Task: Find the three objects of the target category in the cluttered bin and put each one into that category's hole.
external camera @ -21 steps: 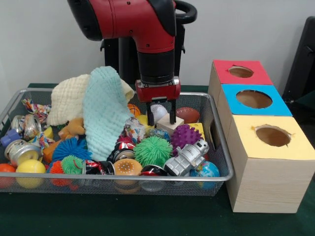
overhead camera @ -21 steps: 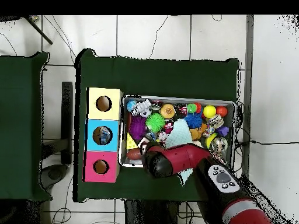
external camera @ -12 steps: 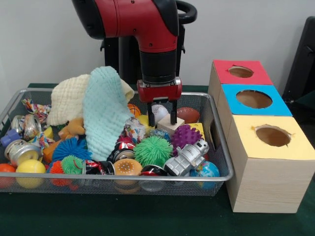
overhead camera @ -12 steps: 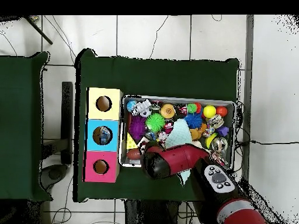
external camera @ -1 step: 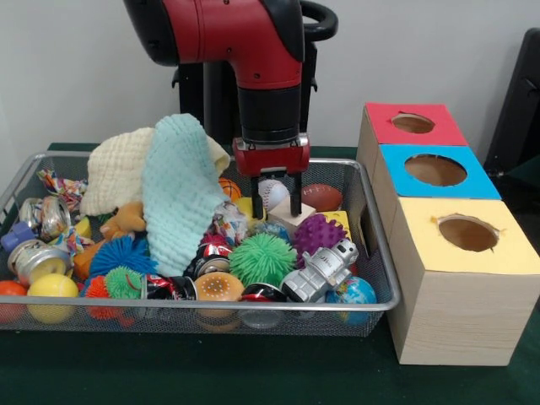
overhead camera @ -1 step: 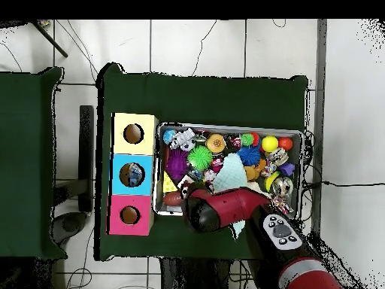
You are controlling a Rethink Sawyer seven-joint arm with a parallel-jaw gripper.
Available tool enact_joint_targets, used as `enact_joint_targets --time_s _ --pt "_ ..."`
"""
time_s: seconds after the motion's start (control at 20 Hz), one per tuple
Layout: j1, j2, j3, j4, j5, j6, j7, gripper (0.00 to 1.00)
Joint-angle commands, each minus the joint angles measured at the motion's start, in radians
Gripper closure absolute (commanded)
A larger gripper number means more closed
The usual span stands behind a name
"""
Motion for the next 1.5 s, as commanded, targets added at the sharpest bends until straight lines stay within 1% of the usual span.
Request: enact_joint_targets --time_s 0.05,0.5,1.0,1.2,1.5 --pt "-0.053 0.134 0.045 -0.097 -0.014 0.009 0.031 0.0" --pt "-0.065 0.103 0.073 -0.094 -0.01 0.065 -0.003 0.0" --pt "-0.081 0.102 0.088 -0.092 -0.017 0.043 0.0 0.0" --pt "-0.102 0.105 0.111 -0.089 -0.019 0.039 -0.007 0.0" --pt "-0.137 0.107 0.148 -0.088 -0.027 0.062 -0.034 0.0"
